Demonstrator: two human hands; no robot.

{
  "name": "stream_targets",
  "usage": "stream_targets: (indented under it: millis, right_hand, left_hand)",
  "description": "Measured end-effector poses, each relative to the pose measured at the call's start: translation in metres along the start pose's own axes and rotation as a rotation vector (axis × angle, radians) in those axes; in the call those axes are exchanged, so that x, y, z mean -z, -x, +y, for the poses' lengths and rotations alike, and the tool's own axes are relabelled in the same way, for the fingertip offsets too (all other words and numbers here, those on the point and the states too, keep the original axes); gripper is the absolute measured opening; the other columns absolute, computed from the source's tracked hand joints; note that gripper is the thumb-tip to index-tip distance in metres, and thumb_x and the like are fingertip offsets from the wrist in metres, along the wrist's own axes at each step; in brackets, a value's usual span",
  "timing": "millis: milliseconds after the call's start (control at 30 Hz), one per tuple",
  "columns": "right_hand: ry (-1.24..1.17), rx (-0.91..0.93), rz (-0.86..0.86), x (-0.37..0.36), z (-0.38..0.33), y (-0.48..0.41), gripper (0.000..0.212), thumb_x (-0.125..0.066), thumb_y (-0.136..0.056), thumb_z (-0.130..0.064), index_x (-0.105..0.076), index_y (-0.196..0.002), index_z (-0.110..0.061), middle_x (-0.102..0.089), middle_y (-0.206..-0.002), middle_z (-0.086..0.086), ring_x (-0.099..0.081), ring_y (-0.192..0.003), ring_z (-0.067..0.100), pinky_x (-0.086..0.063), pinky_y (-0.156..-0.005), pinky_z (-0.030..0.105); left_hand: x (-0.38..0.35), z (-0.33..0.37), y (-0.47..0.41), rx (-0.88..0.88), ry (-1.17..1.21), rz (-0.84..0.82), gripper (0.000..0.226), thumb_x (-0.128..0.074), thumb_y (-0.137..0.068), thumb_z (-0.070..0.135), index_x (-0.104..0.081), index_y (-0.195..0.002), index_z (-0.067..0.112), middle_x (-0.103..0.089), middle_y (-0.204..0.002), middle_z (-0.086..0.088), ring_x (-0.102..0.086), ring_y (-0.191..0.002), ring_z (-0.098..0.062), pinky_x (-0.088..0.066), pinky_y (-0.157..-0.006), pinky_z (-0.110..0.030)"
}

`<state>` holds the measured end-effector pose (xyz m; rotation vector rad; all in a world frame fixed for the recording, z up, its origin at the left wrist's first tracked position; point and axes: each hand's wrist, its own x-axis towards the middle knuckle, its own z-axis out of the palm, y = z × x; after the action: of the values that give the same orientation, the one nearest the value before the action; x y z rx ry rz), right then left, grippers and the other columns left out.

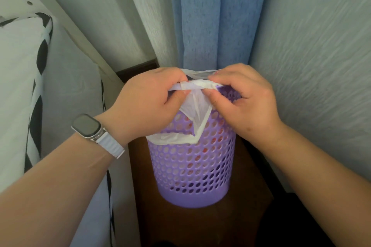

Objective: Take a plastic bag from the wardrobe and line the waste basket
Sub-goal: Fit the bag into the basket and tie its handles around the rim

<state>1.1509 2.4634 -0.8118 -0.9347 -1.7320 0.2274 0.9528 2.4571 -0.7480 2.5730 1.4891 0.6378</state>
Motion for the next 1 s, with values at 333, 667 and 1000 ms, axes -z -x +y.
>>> stream_targets:
  millis: [333,667,1000]
  right_hand:
    - [0.001,0.039,0.108,0.003,-0.009,-0.003,0.013,-0.075,-0.084,-0.006,-0.071,-0.072,-0.001,-0.062,-0.084,0.008,-0.058,-0.077,0.03,-0.048,-0.072,0.038]
    - [0.109,0.165,-0.131,-0.008,-0.007,0.003,0.01,-0.064,-0.091,-0.009,-0.072,-0.09,-0.003,-0.068,-0.086,0.008,-0.059,-0.082,0.027,-0.043,-0.08,0.034]
    - [-0.045,0.099,-0.069,0.003,-0.015,-0.003,0.021,-0.055,-0.09,-0.004,-0.071,-0.102,0.001,-0.065,-0.094,0.014,-0.062,-0.087,0.027,-0.049,-0.082,0.038]
  left_hand:
    - [0.0,0.002,0.0,0.138,0.227,0.026,0.012,-0.052,-0.087,0.028,-0.062,-0.088,0.021,-0.06,-0.072,0.005,-0.054,-0.067,-0.008,-0.041,-0.06,-0.024]
    - [-0.003,0.003,-0.001,0.21,0.334,0.045,0.018,-0.054,-0.083,0.022,-0.063,-0.091,0.037,-0.065,-0.078,0.013,-0.058,-0.071,-0.004,-0.046,-0.064,-0.024]
    - [-0.002,0.006,-0.003,0.246,0.267,0.133,0.01,-0.065,-0.079,0.043,-0.066,-0.08,0.033,-0.062,-0.067,0.015,-0.058,-0.065,-0.004,-0.045,-0.061,-0.025]
